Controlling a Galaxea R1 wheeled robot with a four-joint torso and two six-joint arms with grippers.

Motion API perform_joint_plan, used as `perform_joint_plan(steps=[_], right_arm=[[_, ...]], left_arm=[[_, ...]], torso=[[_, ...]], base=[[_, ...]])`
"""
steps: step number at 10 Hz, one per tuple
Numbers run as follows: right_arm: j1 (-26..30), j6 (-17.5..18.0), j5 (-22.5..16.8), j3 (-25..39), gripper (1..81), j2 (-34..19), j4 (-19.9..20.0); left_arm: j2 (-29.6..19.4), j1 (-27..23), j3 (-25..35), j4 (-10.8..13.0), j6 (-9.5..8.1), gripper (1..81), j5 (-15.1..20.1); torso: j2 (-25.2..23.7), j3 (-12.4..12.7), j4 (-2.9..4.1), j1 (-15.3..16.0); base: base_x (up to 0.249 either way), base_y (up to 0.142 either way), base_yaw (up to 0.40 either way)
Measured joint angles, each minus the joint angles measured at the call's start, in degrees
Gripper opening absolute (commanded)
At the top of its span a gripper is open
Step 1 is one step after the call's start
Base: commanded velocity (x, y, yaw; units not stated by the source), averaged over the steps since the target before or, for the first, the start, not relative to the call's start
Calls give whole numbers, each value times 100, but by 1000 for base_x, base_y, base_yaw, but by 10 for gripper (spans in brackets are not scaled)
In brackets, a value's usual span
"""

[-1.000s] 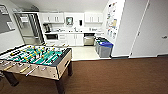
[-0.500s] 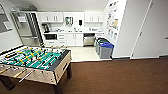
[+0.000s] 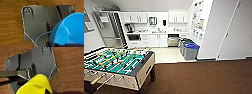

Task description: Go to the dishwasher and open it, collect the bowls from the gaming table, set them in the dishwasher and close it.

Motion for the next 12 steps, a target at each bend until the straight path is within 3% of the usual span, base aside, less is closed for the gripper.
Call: perform_joint_plan(steps=[2,6,12], right_arm=[[-12,0,-9,6,10,0,-22],[-52,0,-30,10,10,-7,-59],[-78,0,-38,10,10,-13,-61]], left_arm=[[0,12,5,0,0,10,1],[0,23,5,0,0,10,4],[2,63,5,0,0,10,9]], torso=[[0,35,0,0],[-2,446,0,-8],[-2,459,0,-10]], base=[[194,0,0],[194,0,0],[201,0,0]])
